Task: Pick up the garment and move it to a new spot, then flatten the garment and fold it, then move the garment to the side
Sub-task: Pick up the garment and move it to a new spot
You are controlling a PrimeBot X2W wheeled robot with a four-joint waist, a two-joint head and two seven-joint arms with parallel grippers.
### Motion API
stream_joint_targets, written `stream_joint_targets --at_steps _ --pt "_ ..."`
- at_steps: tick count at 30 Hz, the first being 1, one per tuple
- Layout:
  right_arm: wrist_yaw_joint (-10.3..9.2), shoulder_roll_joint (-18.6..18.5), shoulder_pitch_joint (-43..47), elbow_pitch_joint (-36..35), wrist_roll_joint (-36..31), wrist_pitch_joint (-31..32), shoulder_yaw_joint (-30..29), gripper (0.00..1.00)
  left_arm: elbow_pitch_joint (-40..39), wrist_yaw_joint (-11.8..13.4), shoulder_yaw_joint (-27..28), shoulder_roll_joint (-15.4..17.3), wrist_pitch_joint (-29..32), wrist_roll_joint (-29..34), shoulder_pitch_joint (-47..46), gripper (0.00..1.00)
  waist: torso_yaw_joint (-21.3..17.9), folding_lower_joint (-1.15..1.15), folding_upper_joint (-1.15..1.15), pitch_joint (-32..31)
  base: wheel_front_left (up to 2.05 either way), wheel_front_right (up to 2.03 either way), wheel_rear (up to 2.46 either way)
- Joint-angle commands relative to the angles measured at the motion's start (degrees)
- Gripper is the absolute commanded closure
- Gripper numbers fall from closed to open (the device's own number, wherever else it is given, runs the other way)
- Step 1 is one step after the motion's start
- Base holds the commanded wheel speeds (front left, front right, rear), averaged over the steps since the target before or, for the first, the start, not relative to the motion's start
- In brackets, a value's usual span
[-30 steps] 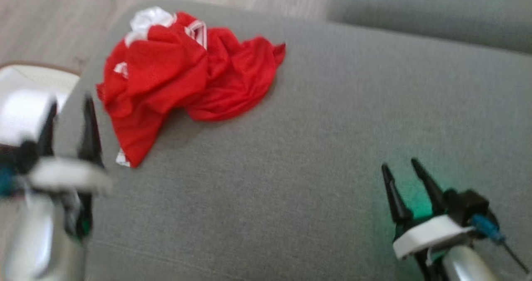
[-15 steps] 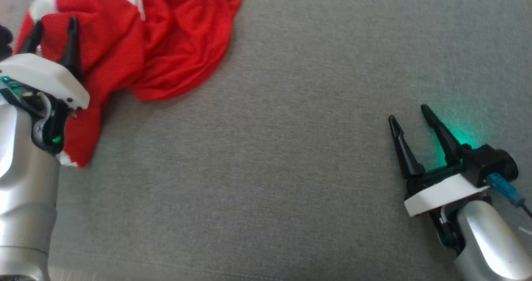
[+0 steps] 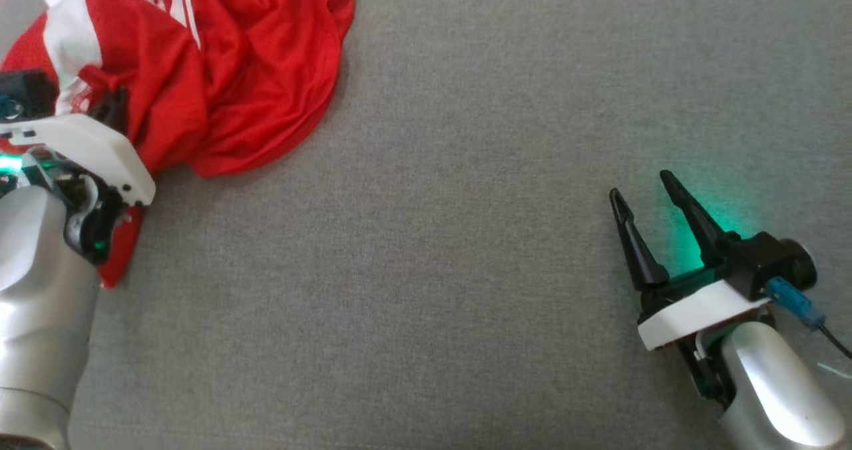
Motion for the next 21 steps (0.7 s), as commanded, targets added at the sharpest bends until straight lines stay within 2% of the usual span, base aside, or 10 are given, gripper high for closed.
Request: stream_joint_targets --at_steps 1,6,12,21 --pt "-0.04 0.3 1.2 -1.2 0.7 -0.2 1.2 0.00 -2.2 0.1 1.3 4.3 -1.1 -1.2 -2.6 1.00 -0.4 0.00 0.00 -1.7 0.00 0.00 0.00" --pt "-0.04 1.7 1.6 -1.1 1.5 -0.2 1.4 0.00 -9.7 0.1 -0.3 7.1 -3.4 -6.2 -5.0 1.00 -1.6 0.00 0.00 -5.4 0.00 0.00 0.00" --pt "-0.04 4.2 2.6 -1.1 2.2 -0.2 1.0 0.00 -25.3 0.1 -4.0 10.2 -1.8 -13.0 -4.5 1.00 -4.7 0.00 0.00 -10.2 0.00 0.00 0.00" --pt "-0.04 6.4 3.2 -2.4 2.8 -0.2 0.9 0.00 -51.1 0.8 -7.7 9.8 6.2 -21.0 -1.0 1.00 -11.5 0.00 0.00 -13.9 0.00 0.00 0.00"
